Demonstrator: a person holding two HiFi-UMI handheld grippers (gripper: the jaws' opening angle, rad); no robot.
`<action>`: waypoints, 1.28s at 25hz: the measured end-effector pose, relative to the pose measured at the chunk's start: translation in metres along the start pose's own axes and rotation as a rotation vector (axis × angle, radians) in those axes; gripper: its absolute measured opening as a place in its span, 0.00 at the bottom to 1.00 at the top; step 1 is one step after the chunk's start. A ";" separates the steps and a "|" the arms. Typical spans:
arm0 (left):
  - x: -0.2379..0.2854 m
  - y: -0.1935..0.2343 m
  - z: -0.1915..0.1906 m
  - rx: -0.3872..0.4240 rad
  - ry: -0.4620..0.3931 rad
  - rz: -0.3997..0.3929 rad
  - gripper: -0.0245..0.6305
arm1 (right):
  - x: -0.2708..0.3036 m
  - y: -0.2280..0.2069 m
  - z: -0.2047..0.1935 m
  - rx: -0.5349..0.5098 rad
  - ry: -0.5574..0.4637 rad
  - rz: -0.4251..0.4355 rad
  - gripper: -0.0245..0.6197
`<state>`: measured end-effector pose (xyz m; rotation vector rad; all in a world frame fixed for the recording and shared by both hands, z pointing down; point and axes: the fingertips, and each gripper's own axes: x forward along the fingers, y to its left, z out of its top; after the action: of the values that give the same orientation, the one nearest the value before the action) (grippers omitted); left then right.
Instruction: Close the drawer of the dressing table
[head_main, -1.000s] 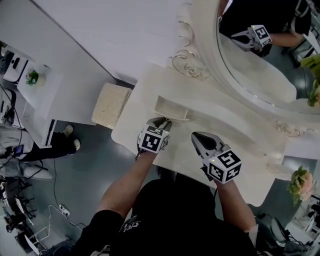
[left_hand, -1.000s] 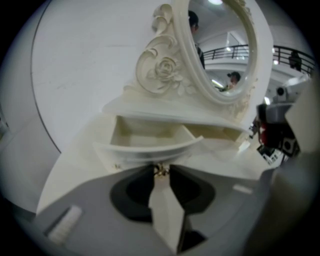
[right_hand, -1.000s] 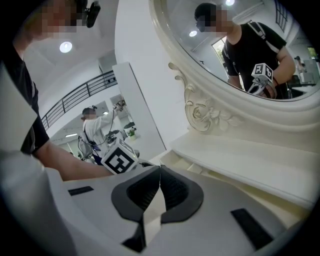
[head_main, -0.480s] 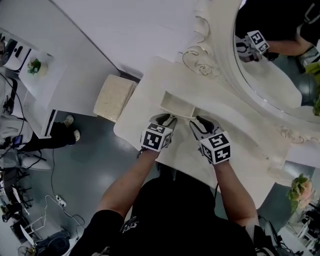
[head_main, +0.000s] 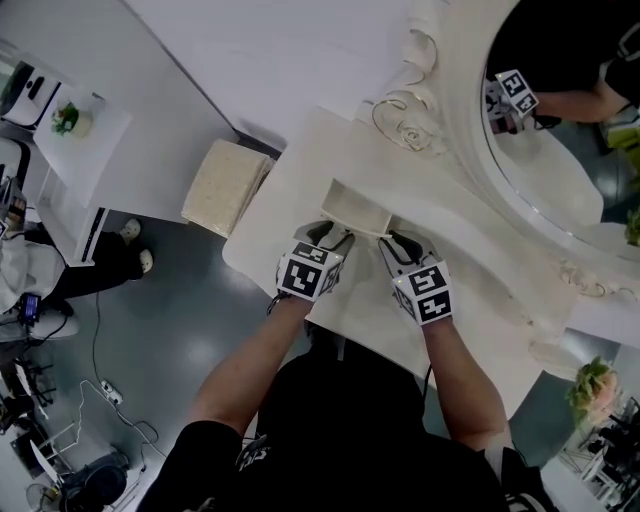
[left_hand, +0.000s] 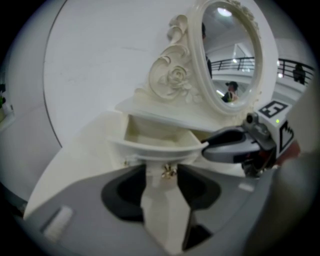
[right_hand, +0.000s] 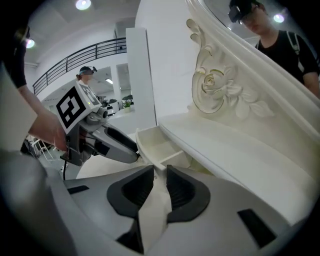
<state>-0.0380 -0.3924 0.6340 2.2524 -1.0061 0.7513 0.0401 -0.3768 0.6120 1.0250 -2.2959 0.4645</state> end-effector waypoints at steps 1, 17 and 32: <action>0.000 0.000 0.000 -0.001 -0.003 0.001 0.34 | -0.001 0.001 0.000 -0.018 -0.001 -0.007 0.15; 0.000 -0.002 -0.006 0.004 -0.049 0.019 0.19 | -0.001 0.015 -0.001 -0.295 0.004 -0.077 0.11; 0.003 -0.009 -0.002 0.066 -0.042 0.003 0.19 | -0.003 0.005 -0.003 -0.307 -0.001 -0.102 0.11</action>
<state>-0.0294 -0.3876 0.6350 2.3330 -1.0181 0.7518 0.0387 -0.3700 0.6120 0.9797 -2.2152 0.0660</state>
